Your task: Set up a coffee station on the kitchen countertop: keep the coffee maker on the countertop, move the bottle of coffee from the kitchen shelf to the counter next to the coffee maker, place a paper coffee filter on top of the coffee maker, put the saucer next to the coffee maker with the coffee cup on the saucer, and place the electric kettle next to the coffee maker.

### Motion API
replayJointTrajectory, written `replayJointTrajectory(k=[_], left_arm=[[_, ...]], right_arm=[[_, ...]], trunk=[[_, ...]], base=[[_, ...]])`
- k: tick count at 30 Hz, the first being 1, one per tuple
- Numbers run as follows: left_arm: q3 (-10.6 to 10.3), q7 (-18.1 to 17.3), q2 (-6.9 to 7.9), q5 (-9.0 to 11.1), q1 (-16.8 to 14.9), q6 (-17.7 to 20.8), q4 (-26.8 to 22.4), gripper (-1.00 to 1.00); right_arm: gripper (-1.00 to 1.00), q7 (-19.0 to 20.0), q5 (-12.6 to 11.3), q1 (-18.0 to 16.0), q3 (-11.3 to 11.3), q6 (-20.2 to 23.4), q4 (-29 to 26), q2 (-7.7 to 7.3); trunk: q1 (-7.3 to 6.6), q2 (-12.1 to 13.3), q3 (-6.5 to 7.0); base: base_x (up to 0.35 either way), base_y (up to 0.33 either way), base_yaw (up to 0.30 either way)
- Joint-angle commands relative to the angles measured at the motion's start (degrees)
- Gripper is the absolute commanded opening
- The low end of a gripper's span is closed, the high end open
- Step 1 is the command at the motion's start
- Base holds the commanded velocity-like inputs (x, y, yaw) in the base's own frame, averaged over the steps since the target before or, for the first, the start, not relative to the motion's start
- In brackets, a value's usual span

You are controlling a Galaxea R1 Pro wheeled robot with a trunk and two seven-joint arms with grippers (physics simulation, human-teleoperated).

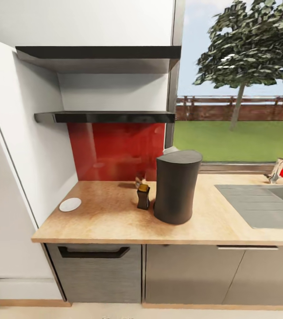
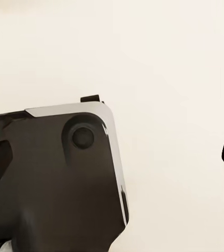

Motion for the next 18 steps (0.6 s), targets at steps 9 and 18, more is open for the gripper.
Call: replayJointTrajectory(k=[9, 18], left_arm=[[0.27, 0.10, -0.07, -0.47, 0.01, -0.25, -0.07, 1.00], [0.24, 0.10, -0.10, -0.43, 0.01, -0.26, -0.07, 1.00]], right_arm=[[1.00, 0.05, -0.36, 0.00, -0.13, -0.20, 0.04, 0.01], [1.00, 0.05, -0.36, 0.00, -0.13, -0.20, 0.04, 0.01]], trunk=[[0.02, -0.02, -0.46], [0.02, -0.02, -0.91]], base=[[0.000, 0.000, 0.232], [0.000, 0.000, 0.232]])
